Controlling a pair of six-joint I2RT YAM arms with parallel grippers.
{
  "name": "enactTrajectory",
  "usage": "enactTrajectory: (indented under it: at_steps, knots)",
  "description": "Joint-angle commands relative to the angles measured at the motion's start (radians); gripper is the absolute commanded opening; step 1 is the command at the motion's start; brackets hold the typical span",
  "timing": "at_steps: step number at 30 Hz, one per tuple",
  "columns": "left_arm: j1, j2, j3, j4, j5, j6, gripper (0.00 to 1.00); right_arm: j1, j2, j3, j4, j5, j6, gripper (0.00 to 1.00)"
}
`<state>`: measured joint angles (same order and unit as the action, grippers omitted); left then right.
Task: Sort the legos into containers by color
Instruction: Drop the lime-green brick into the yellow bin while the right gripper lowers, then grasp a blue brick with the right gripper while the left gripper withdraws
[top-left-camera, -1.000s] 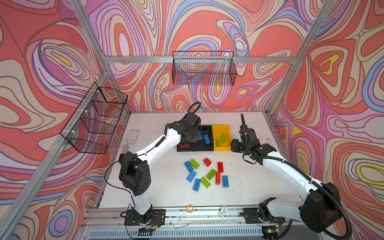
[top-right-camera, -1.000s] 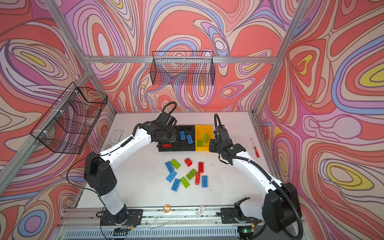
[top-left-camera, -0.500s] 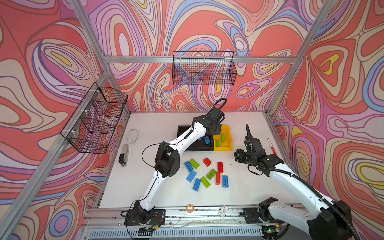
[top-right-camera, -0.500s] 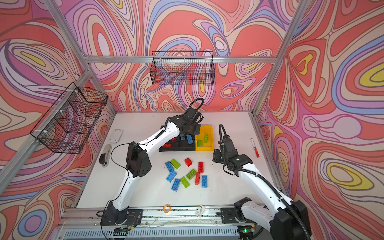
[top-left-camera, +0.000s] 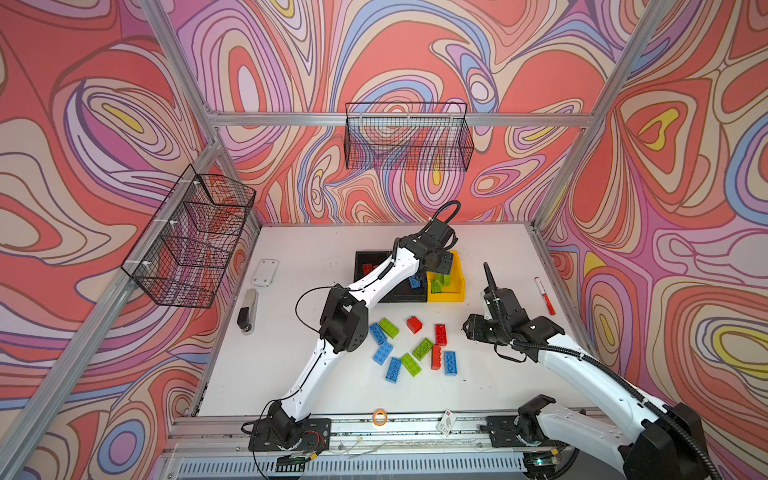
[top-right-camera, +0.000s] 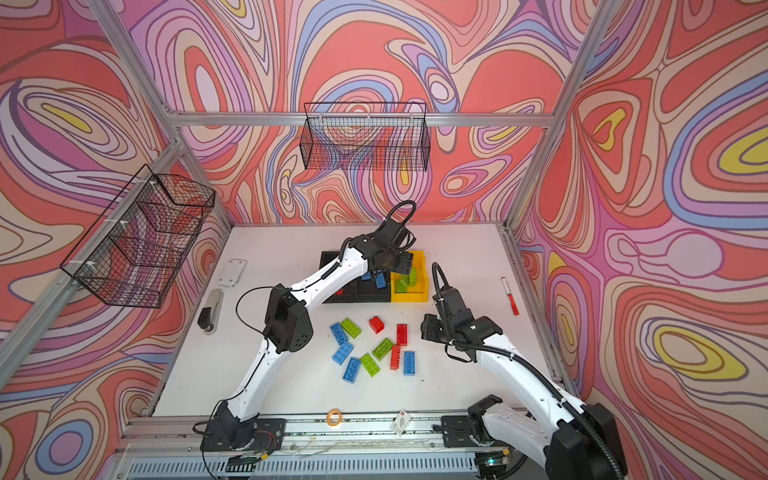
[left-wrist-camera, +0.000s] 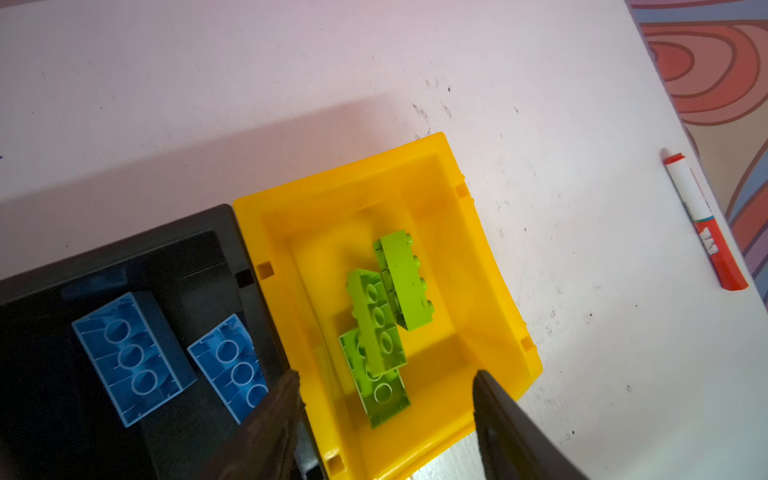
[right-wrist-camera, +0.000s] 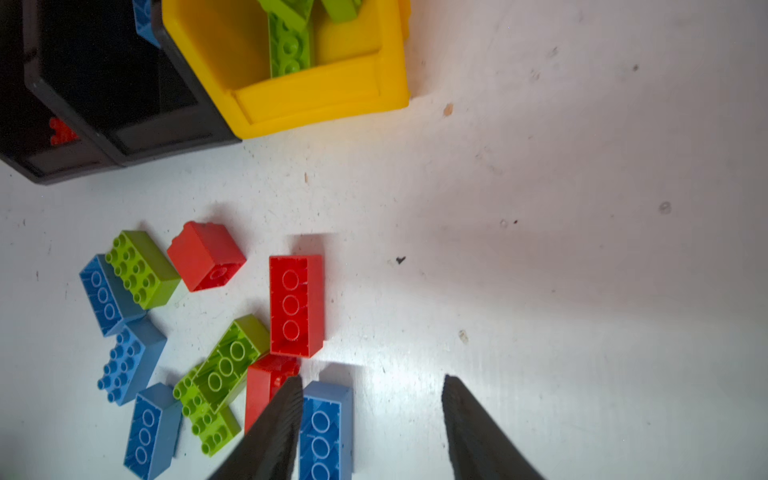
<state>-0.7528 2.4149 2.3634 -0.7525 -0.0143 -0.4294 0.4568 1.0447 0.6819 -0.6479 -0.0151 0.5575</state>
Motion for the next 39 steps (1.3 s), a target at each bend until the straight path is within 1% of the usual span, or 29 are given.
enactTrajectory:
  at_steps: [1,5,8,10,13,15,19,22,25,28,31,34,37,39]
  knots:
    - [0.008,-0.148,-0.090,0.049,-0.051,0.017,0.70,0.086,-0.013,-0.024,-0.041,0.012,0.075,0.58]
    - [0.041,-0.341,-0.338,0.152,-0.076,0.006,0.70,0.217,-0.011,-0.051,-0.050,0.094,0.205,0.58]
    - [0.080,-0.487,-0.533,0.210,-0.096,-0.004,0.70,0.287,-0.023,-0.088,-0.013,0.101,0.284,0.58]
    - [0.111,-0.577,-0.668,0.229,-0.113,-0.009,0.70,0.341,-0.004,-0.108,0.003,0.107,0.324,0.58]
    - [0.161,-0.685,-0.821,0.246,-0.119,-0.027,0.70,0.452,0.032,-0.109,-0.001,0.167,0.397,0.58]
    - [0.191,-0.750,-0.911,0.248,-0.129,-0.048,0.70,0.508,0.051,-0.102,-0.002,0.189,0.439,0.58]
    - [0.229,-0.871,-1.066,0.269,-0.141,-0.058,0.70,0.558,0.095,-0.096,-0.016,0.240,0.505,0.58]
    - [0.250,-0.923,-1.125,0.264,-0.138,-0.056,0.69,0.563,0.114,-0.092,-0.010,0.260,0.518,0.58]
    - [0.263,-0.949,-1.153,0.255,-0.133,-0.052,0.69,0.562,0.144,-0.090,0.000,0.266,0.513,0.57]
    - [0.267,-0.961,-1.164,0.249,-0.133,-0.049,0.69,0.562,0.179,-0.079,0.016,0.271,0.506,0.57]
    - [0.269,-0.970,-1.178,0.253,-0.133,-0.052,0.69,0.563,0.203,-0.071,0.023,0.303,0.509,0.56]
    - [0.271,-0.970,-1.200,0.262,-0.126,-0.066,0.69,0.562,0.211,-0.083,0.070,0.316,0.516,0.54]
    - [0.270,-0.977,-1.217,0.261,-0.127,-0.074,0.69,0.562,0.229,-0.087,0.099,0.326,0.514,0.51]
    - [0.270,-0.985,-1.226,0.261,-0.134,-0.071,0.69,0.562,0.252,-0.087,0.116,0.316,0.506,0.45]
